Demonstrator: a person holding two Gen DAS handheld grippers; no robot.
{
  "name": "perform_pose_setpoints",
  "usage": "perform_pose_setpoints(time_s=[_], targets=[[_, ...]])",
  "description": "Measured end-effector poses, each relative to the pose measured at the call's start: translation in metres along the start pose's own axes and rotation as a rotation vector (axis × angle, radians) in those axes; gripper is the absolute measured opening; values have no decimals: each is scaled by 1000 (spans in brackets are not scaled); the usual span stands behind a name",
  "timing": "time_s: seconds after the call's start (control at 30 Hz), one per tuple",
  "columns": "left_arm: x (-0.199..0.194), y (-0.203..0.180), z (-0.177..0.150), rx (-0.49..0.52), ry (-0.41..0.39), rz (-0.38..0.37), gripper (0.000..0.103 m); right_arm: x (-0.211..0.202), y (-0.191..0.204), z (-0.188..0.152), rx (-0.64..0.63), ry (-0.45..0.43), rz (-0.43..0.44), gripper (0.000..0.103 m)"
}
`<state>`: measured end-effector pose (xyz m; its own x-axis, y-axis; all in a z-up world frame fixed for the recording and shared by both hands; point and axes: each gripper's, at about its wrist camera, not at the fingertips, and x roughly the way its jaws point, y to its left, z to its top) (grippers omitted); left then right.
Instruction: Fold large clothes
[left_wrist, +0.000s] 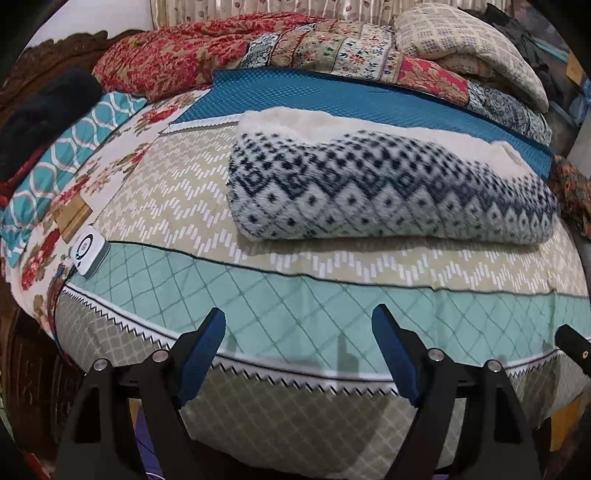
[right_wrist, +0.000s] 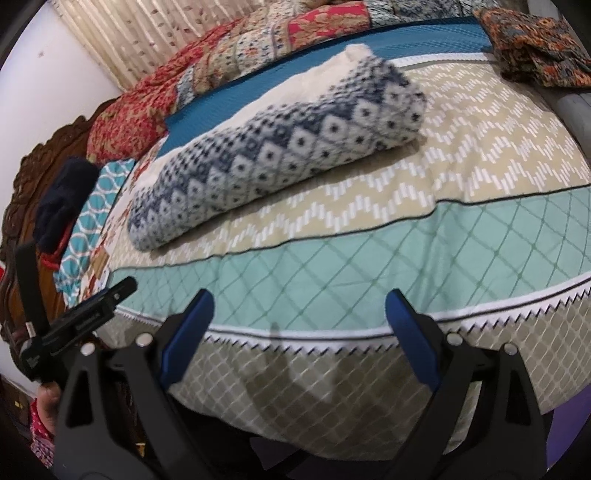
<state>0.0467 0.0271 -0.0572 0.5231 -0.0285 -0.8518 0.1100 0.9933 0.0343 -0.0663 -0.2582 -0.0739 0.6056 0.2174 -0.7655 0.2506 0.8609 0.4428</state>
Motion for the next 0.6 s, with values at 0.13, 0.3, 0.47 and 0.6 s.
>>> perform_pose_setpoints(time_s=[0.13, 0.3, 0.47, 0.6], targets=[[16, 34, 27, -68, 30, -63, 28, 3, -27, 21, 93, 2, 29, 90], [50, 86, 63, -219, 135, -284, 28, 13, -62, 56, 211, 9, 96, 90], [88, 123, 85, -391, 195, -519, 28, 35, -97, 93, 340, 22, 197, 94], [119, 127, 101, -462, 218, -596, 25, 57, -120, 126, 413, 20, 237, 96]])
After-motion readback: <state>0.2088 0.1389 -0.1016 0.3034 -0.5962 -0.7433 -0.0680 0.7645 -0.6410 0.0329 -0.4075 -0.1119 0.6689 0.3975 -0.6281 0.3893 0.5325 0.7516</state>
